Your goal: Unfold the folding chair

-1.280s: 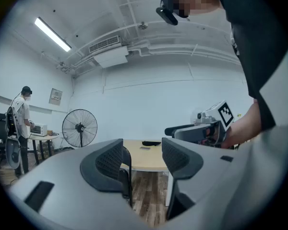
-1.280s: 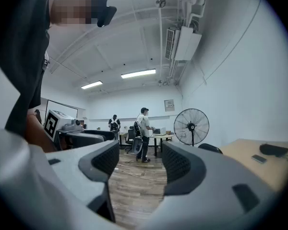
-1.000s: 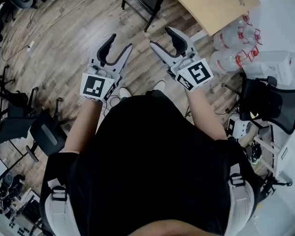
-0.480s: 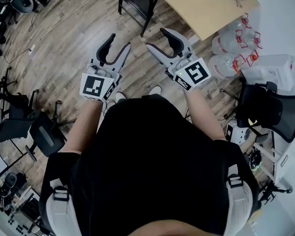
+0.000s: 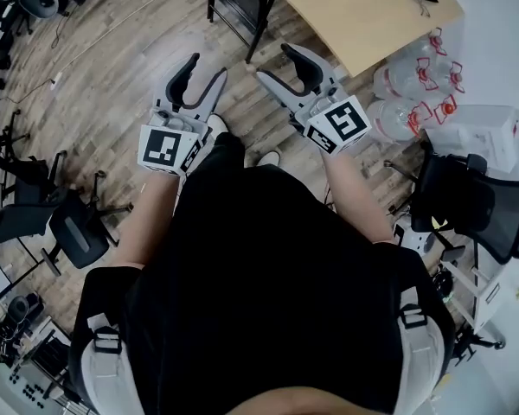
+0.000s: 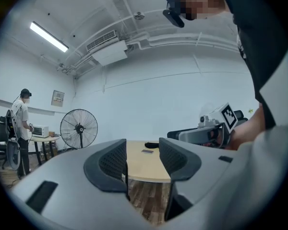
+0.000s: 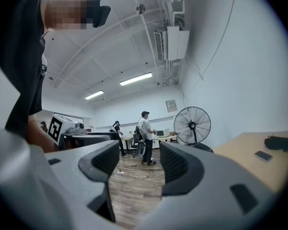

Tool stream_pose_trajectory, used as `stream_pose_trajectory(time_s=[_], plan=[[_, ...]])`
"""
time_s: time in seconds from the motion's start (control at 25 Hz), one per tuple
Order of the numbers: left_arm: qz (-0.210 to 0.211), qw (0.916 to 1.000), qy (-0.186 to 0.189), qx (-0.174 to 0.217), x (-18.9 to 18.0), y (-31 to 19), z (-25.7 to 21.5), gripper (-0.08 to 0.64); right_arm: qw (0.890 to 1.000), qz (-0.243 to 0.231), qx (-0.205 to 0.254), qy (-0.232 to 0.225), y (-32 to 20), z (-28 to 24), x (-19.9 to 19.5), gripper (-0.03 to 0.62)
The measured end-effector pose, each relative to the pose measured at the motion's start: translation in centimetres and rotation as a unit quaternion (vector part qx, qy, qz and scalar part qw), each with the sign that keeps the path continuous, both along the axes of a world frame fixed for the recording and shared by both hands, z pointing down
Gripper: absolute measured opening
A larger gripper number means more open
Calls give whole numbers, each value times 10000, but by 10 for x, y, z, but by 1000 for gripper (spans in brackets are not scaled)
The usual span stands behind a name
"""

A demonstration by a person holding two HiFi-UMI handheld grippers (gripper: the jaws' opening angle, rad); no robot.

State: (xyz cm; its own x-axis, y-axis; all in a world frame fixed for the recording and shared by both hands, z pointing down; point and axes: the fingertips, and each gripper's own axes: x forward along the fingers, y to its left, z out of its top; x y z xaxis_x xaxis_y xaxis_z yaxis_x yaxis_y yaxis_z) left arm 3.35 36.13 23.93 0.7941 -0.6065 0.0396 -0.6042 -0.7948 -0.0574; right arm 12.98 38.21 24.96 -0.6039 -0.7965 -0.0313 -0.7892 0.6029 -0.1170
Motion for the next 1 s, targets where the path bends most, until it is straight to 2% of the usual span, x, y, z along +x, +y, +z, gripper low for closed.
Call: stream_pose_trajectory(time_s=[0.24, 0.48, 0.68, 1.0], plan=[[-16, 10000, 76, 35, -6, -48, 5, 206, 9998, -53, -6, 185, -45, 1, -8, 264], [99, 9998, 179, 32, -13, -119, 3, 206, 9993, 0, -52, 371, -118, -3, -21, 264], [289, 9989, 356, -128, -23, -180, 0, 206, 9987, 62, -141, 479, -180, -3, -40, 264], [438, 9986, 254, -173, -53, -273, 2, 206, 9974, 359, -372, 505, -262, 5, -60, 264]])
